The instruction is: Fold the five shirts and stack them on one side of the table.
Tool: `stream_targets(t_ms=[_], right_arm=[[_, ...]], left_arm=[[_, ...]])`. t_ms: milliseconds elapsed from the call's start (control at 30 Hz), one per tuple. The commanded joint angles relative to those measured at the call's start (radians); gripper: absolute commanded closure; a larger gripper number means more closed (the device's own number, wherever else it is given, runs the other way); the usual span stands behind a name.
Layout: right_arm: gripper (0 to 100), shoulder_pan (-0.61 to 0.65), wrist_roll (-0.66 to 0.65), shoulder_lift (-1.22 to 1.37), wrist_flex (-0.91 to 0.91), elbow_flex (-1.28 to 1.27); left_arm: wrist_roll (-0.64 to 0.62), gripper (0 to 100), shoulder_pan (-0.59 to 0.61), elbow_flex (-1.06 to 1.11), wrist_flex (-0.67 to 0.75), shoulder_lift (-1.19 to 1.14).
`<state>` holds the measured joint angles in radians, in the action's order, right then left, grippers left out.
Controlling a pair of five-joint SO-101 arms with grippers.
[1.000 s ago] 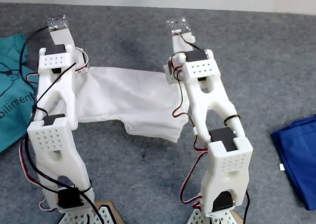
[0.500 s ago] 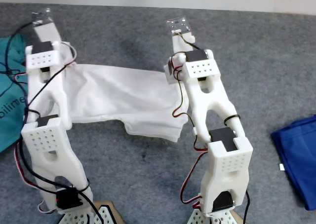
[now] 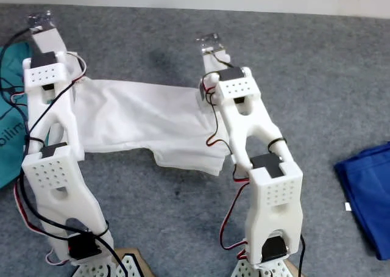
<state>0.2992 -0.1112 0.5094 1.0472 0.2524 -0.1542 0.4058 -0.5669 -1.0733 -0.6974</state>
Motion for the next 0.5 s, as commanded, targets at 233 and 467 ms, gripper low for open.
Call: stream_targets(t_ms=[233,467], right_arm=[[99.1,0.001,0.012,-0.182,-0.047,0.018],[99.1,0.059,0.008,-0.125,-0.116,-0.07]], left_arm=[[-0.002,99,0.016,-0.042,0.012,0.012],[-0.002,99,0.012,-0.041,0.011,0.012]])
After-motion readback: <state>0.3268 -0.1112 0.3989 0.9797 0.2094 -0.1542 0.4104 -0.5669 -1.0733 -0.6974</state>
